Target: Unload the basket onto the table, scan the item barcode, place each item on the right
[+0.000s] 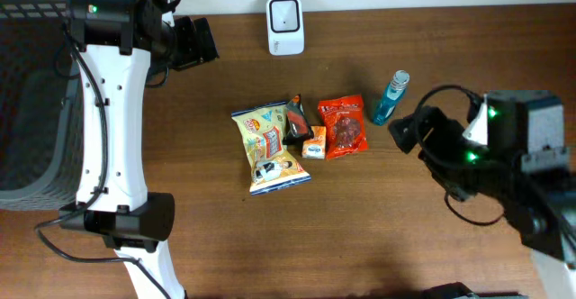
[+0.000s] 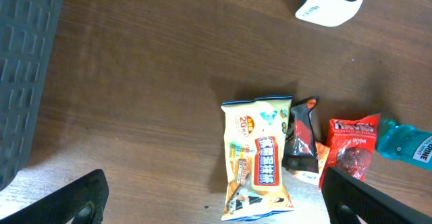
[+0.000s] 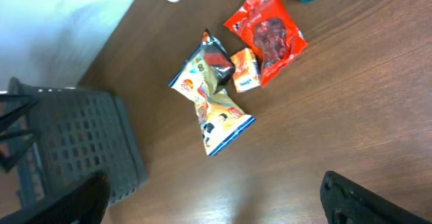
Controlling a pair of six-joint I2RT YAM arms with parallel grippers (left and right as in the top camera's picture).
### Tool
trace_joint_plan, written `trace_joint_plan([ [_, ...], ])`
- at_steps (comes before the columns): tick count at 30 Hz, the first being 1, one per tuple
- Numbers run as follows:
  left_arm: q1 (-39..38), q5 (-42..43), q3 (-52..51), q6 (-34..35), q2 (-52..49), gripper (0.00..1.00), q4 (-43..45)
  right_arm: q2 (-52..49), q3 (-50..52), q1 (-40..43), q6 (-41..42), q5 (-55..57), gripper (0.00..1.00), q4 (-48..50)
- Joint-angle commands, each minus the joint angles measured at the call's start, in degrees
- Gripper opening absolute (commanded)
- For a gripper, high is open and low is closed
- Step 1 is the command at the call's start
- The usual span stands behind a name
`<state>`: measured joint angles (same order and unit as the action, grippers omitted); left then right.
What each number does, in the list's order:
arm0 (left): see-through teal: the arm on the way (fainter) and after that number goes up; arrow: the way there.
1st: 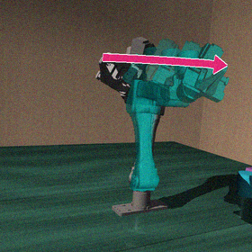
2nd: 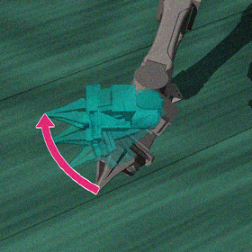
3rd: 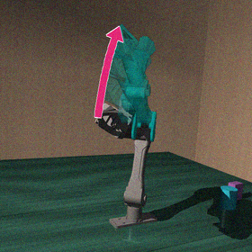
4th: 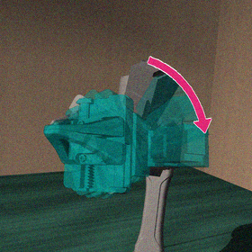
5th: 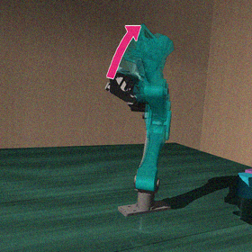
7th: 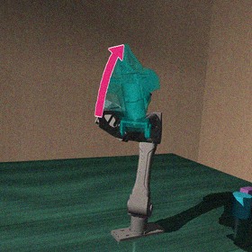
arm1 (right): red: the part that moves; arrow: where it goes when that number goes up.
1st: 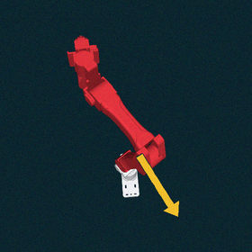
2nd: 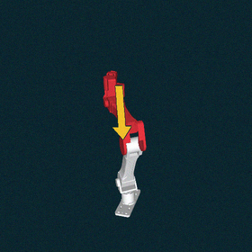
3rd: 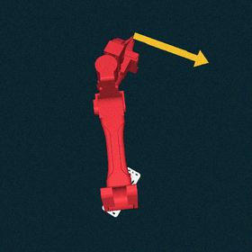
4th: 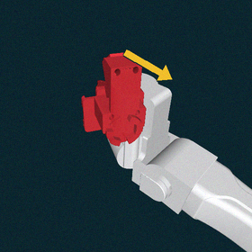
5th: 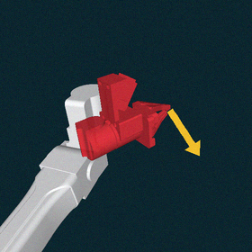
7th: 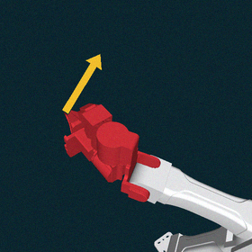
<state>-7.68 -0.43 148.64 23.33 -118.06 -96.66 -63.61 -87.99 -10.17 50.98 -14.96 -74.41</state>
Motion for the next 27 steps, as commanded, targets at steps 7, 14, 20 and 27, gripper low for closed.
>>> trace_joint_plan([
  [7, 0.35, 0.24, 0.11, -0.72, 1.4, 0.99, -0.07, -5.88, -0.85, -0.37, -0.15, -1.27, 0.98, -1.44],
  [14, 0.35, 0.22, 0.11, -0.72, 1.4, 0.99, -0.07, -12.44, -0.85, -0.37, 0.09, -1.18, 0.99, -0.81],
  [20, 0.35, 0.24, 0.11, -0.72, 1.4, 0.99, -0.04, -13.77, -0.85, -0.37, -1.25, -10.6, 0.99, -0.83],
  [27, 0.35, 0.24, 0.11, -0.74, 1.4, 0.99, -0.07, -0.24, -0.85, -0.42, -1.22, 0.48, 0.98, -1.46],
])
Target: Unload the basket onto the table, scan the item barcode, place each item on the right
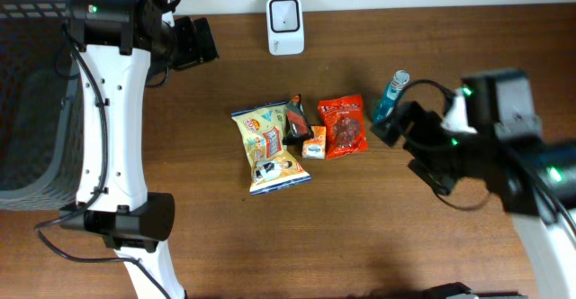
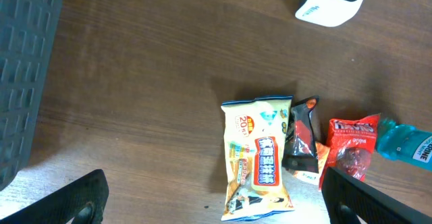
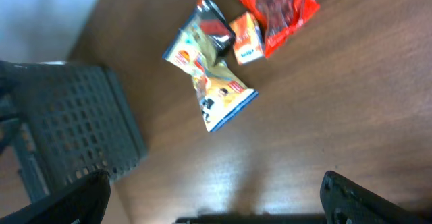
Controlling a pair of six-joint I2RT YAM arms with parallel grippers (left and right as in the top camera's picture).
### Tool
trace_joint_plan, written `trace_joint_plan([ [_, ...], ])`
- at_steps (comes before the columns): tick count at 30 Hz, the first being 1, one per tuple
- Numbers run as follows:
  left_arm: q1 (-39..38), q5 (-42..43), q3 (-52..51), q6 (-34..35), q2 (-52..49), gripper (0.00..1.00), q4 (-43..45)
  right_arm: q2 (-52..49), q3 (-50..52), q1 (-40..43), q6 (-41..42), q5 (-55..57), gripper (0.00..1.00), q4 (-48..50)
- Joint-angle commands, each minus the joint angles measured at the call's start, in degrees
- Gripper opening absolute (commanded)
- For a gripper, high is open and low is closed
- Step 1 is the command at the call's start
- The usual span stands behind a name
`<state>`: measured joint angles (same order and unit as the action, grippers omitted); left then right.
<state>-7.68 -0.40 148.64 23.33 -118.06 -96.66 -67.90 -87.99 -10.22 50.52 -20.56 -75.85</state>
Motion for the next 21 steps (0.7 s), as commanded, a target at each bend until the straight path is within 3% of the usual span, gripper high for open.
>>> trace_joint_plan([
  [1, 0.35, 0.22, 0.11, -0.72, 1.4, 0.99, -0.07, 5.79, -0.85, -0.37, -0.76, 9.6, 0.98, 0.0],
  [9, 0.35, 0.22, 0.11, -0.72, 1.4, 0.99, -0.07, -1.57, -0.85, -0.26, -0.74, 26.95, 0.99, 2.71],
  [11, 0.35, 0.22, 0.11, -0.72, 1.4, 0.99, -0.07, -5.79, -0.85, -0.26, -0.76, 28.83, 0.96, 7.85],
  [13, 0.35, 0.2, 0.11, -0.72, 1.4, 0.99, -0.07, -10.14, -0.85, -0.28, -0.74, 28.83, 0.82, 14.58],
  [16, 0.35, 0.2, 0.11, -0.72, 1.4, 0.99, -0.04, -22.51, -0.85, -0.28, -0.79, 28.83, 0.8, 27.39],
  [21, 0.35, 0.2, 0.11, -0.72, 1.4, 0.99, -0.07, -33.27, -0.85, -0.26, -7.26, 39.58, 0.84, 34.32],
])
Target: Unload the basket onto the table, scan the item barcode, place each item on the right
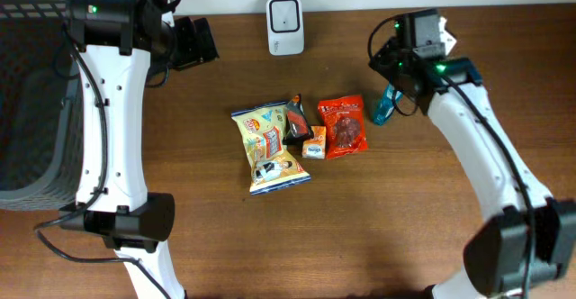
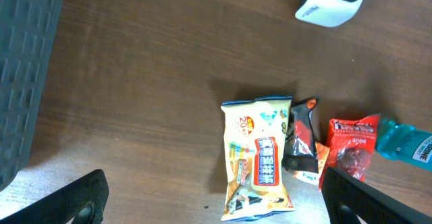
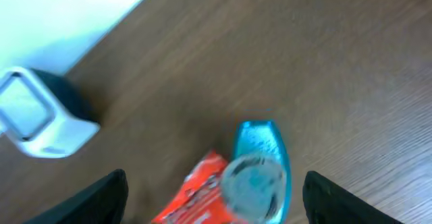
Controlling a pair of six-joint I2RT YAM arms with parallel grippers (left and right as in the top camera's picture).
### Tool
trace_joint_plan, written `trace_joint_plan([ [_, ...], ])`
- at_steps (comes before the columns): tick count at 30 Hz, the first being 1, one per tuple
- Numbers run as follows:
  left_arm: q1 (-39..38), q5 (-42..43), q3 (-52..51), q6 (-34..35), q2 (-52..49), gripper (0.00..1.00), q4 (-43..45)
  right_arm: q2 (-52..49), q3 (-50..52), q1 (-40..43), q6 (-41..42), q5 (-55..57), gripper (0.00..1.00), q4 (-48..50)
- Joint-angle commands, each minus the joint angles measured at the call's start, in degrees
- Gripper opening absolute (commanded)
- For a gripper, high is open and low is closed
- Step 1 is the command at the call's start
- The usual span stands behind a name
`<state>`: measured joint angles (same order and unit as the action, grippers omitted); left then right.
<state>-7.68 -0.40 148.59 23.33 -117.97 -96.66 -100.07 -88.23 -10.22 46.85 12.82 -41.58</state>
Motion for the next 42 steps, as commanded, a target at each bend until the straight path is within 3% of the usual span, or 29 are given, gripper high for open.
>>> trace_joint_plan([
  [1, 0.35, 0.2, 0.15, -0.72, 1.31, 0.99, -0.04, -1.38, -0.61, -0.28, -3.58, 6.23, 0.83, -0.09],
  [4, 0.35, 0.22, 0.15, -0.72, 1.31, 0.99, -0.04, -1.57, -0.59, -0.26, -3.52, 5.84, 0.8, -2.54],
  [6, 0.35, 0.22, 0.15, -0.72, 1.31, 0.99, -0.07, -1.57, -0.44, -0.28, -2.84, 5.77, 0.67, -4.22],
  [12, 0.35, 0.2, 0.15, -0.72, 1.31, 0.99, -0.07, -5.09, -0.07, -0.26, -3.21, 2.62, 0.66, -3.43],
  [14, 0.35, 0.22, 0.15, -0.72, 1.31, 0.99, -0.07, -5.38, -0.07, -0.26, -9.6, 2.62, 0.58, -2.08],
  [16, 0.35, 0.2, 0.15, -0.72, 1.31, 0.99, -0.07, -5.38, -0.07, -0.26, -12.7, 2.64, 0.38, -1.77],
  [19, 0.35, 0.22, 0.15, -0.72, 1.31, 0.99, -0.07, -5.38, -0.07, -0.26, -19.23, 2.62, 0.34, -0.94],
  [21, 0.35, 0.2, 0.15, -0.72, 1.31, 0.99, -0.07, -5.38, -0.09, -0.26, -25.2, 2.62, 0.22, -0.5],
  [24, 0.35, 0.2, 0.15, -0.72, 1.31, 0.99, -0.07, -5.27, -1.29, -0.22, -34.29, 1.77, 0.21, -0.17],
  [27, 0.35, 0.2, 0.15, -0.72, 1.31, 0.99, -0.07, -5.18, -5.31, 0.76, -51.56, -9.16, 0.21, -5.27],
  [28, 0.35, 0.2, 0.15, -0.72, 1.31, 0.99, -0.04, -5.18, -5.66, 2.54, -57.2, -14.53, 0.22, -7.69],
  [32, 0.35, 0.22, 0.15, -0.72, 1.31, 0.99, -0.04, -5.18, -5.66, 10.4, -65.22, -30.29, 0.29, -11.26],
  [34, 0.35, 0.2, 0.15, -0.72, 1.31, 0.99, -0.07, -5.18, -5.66, 12.61, -66.36, -31.43, 0.41, -12.33],
  [37, 0.35, 0.2, 0.15, -0.72, 1.31, 0.99, -0.07, -5.18, -5.66, 12.11, -65.29, -30.1, 0.88, -12.44],
  [38, 0.35, 0.22, 0.15, -0.72, 1.31, 0.99, -0.07, -5.18, -5.9, 12.11, -62.47, -30.03, 0.99, -12.39],
  [42, 0.35, 0.22, 0.15, -0.72, 1.31, 0.99, -0.07, -5.16, -12.5, 12.15, -40.89, -25.66, 0.98, -16.33],
])
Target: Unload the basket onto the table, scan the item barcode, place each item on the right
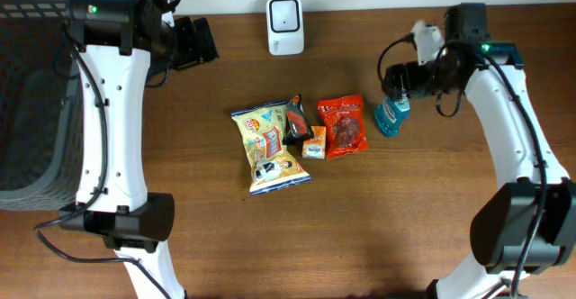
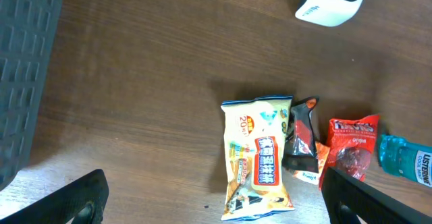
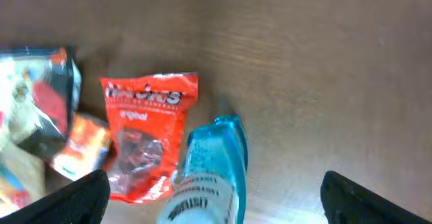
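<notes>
A blue mouthwash bottle [image 3: 210, 166] lies on the brown table between the wide-apart fingers of my right gripper [image 3: 217, 207], which is open and low over it. From overhead the bottle [image 1: 392, 115] is just right of a red snack bag [image 1: 344, 126], with the right gripper [image 1: 402, 76] at its far end. The white barcode scanner [image 1: 285, 13] stands at the back edge. My left gripper [image 2: 216, 210] is open and empty, held high at the back left [image 1: 193, 42]. The bottle's cap is out of the wrist view.
A yellow snack bag [image 1: 268, 150], a small dark packet [image 1: 295, 119] and a small orange box [image 1: 313, 142] lie clustered left of the red bag. A dark mesh basket [image 1: 31, 110] stands at the table's left end.
My right gripper has moved from above the bottle's cap to low over the bottle, turned toward the snacks. The bottle now sits slightly nearer the front. The left arm has not moved.
My right gripper was open at the right of the table, well away from the items. It then stood closer to the bottle, then directly above its cap near the back, and now straddles the bottle. The left gripper stayed open at the back left throughout.
</notes>
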Controlling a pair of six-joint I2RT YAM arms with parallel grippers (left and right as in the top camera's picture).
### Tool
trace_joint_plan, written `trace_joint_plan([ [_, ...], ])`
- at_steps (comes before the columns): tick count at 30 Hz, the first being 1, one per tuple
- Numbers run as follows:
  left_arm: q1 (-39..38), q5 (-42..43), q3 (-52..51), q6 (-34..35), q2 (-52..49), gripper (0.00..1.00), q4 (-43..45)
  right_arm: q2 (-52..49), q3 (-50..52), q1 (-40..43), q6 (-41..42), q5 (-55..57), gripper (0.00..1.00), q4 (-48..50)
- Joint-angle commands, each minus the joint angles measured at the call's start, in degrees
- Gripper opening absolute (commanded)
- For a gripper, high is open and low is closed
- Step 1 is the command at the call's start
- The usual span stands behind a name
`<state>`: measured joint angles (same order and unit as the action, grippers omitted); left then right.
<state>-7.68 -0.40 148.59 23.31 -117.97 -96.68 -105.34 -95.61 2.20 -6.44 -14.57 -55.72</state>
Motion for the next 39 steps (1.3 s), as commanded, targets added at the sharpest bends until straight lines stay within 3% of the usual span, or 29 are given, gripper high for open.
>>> trace_joint_plan([
  [1, 0.35, 0.22, 0.15, -0.7, 1.31, 0.99, -0.04, 0.2, -7.61, -0.31, 18.4, 1.75, 0.99, -5.27],
  [6, 0.35, 0.2, 0.15, -0.7, 1.31, 0.99, -0.04, 1.05, -9.68, -2.54, 47.63, 12.28, 0.99, -20.61],
  [10, 0.35, 0.2, 0.15, -0.7, 1.31, 0.99, -0.02, 0.52, -8.52, -10.62, 61.02, 23.89, 0.99, -17.62],
  [14, 0.35, 0.2, 0.15, -0.7, 1.31, 0.99, -0.04, -3.23, -8.52, -10.93, 64.17, 24.13, 0.96, -13.9],
  [19, 0.35, 0.2, 0.15, -0.7, 1.31, 0.99, -0.04, -6.82, -8.52, -10.91, 63.95, 24.11, 0.68, -11.63],
  [26, 0.35, 0.22, 0.15, -0.7, 1.31, 0.99, -0.04, -6.82, -8.52, -10.93, 62.4, 24.28, 0.44, -10.88],
  [33, 0.35, 0.22, 0.15, -0.7, 1.31, 0.99, -0.02, -7.67, -8.52, -10.82, 62.42, 26.45, 0.45, -10.8],
  [39, 0.35, 0.22, 0.15, -0.7, 1.31, 0.99, -0.02, -7.67, -8.52, -10.82, 60.17, 23.54, 0.26, -9.77],
])
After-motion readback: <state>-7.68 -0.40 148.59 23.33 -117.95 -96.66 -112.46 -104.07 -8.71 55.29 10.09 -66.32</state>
